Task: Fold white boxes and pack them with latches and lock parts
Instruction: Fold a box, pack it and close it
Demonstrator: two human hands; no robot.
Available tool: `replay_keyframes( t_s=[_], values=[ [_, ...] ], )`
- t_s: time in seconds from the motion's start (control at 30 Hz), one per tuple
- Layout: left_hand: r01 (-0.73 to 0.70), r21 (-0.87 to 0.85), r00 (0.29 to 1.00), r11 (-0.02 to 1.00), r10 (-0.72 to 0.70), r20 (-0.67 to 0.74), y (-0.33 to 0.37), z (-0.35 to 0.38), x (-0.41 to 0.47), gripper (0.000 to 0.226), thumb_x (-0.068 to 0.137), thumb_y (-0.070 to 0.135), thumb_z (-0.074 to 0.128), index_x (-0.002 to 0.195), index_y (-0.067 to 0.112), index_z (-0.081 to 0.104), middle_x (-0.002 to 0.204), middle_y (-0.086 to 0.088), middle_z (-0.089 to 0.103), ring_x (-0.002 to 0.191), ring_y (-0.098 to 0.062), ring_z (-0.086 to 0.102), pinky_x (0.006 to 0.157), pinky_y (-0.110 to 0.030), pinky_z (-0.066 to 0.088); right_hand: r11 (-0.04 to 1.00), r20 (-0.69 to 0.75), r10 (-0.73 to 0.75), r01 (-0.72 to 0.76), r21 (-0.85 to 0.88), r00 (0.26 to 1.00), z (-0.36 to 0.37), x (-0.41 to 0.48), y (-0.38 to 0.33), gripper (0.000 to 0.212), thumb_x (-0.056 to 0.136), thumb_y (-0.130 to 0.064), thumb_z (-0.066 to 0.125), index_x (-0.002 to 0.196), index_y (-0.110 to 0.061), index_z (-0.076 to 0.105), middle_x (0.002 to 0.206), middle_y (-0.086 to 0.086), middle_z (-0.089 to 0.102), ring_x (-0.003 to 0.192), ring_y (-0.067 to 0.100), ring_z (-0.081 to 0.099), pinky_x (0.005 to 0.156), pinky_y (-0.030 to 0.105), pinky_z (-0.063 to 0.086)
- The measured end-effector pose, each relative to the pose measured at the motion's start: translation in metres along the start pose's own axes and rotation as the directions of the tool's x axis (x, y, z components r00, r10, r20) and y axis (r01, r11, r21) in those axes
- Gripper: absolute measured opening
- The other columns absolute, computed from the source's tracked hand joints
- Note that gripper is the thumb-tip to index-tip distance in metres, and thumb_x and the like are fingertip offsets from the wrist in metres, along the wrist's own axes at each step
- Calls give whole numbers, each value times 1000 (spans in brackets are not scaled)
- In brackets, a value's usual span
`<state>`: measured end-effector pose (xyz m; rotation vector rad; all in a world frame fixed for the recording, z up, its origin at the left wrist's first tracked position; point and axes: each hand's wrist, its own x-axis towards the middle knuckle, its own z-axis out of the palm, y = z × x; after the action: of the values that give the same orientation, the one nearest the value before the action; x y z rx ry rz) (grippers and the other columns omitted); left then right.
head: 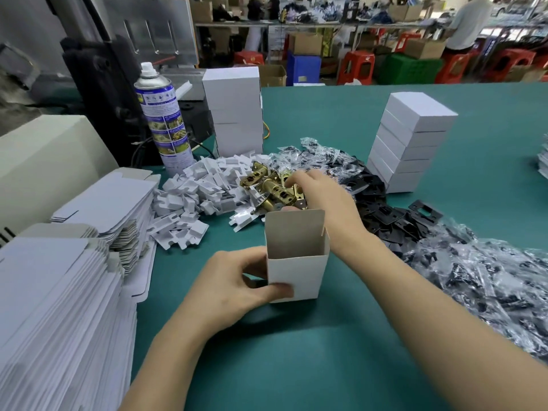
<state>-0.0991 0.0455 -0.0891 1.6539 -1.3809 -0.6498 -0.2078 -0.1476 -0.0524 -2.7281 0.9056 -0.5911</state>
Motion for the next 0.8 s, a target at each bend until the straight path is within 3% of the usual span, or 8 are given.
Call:
replay_keyframes(
  t_s=[0.1, 0.23, 0.4, 0.57, 0.63, 0.7, 0.8],
  values=[
    [34, 9, 999, 999, -34, 6, 0, 0, 0, 35, 74, 43, 84, 108, 49, 76, 101, 22, 79, 97, 2, 74, 85, -24, 58, 993, -25, -114, 113, -46, 993, -4, 11, -1, 28, 92, -33, 73, 113, -17, 65, 103, 2, 66, 96, 27, 58, 67, 35, 33],
    [58, 21, 998, 998, -58, -1, 1, 0, 0, 35, 74, 43, 83, 108, 45, 76, 100, 22, 79, 98, 3, 74, 93, -37, 59, 981, -195, -191, 192, -16, 962, -17, 27, -4, 18, 97, -26, 68, 103, -8, 71, 98, 6, 71, 93, 28, 63, 76, 38, 44],
    [91, 21, 996, 996, -91, -1, 2, 0, -2, 34, 76, 39, 85, 109, 43, 77, 101, 23, 79, 99, 4, 73, 95, -39, 59, 985, -295, -127, 155, 73, 947, -50, 44, -14, 22, 99, -29, 68, 105, -9, 74, 97, 4, 74, 88, 20, 66, 85, 42, 53],
    [96, 31, 995, 995, -95, -14, 3, 0, -1, 35, 76, 40, 85, 110, 43, 77, 100, 26, 78, 97, 7, 73, 94, -37, 59, 901, -490, -3, 215, 376, 872, -110, 29, -32, 19, 100, -26, 66, 108, -10, 71, 92, 4, 73, 80, 20, 70, 70, 36, 59],
    [99, 19, 995, 995, -99, -17, 3, 0, -1, 36, 75, 42, 84, 110, 45, 77, 100, 25, 78, 97, 6, 73, 94, -38, 59, 808, -479, 19, 269, 524, 878, -134, 13, -36, 18, 101, -28, 65, 105, -11, 70, 91, 5, 74, 78, 19, 71, 65, 32, 60],
    [101, 6, 995, 995, -101, -19, 3, 0, -1, 37, 74, 45, 83, 110, 47, 76, 101, 24, 78, 98, 4, 73, 95, -40, 58, 719, -376, 22, 247, 650, 926, -147, -6, -37, 16, 101, -27, 65, 99, -12, 71, 89, 7, 75, 76, 20, 72, 65, 31, 60],
    [95, -1, 995, 996, -95, -24, 4, 1, -1, 41, 70, 53, 80, 110, 48, 76, 101, 23, 79, 97, 2, 74, 94, -40, 59, 722, -234, 32, 139, 678, 972, -143, -31, -31, 12, 98, -24, 66, 94, -16, 73, 86, 7, 76, 73, 19, 71, 66, 30, 61]
  ],
)
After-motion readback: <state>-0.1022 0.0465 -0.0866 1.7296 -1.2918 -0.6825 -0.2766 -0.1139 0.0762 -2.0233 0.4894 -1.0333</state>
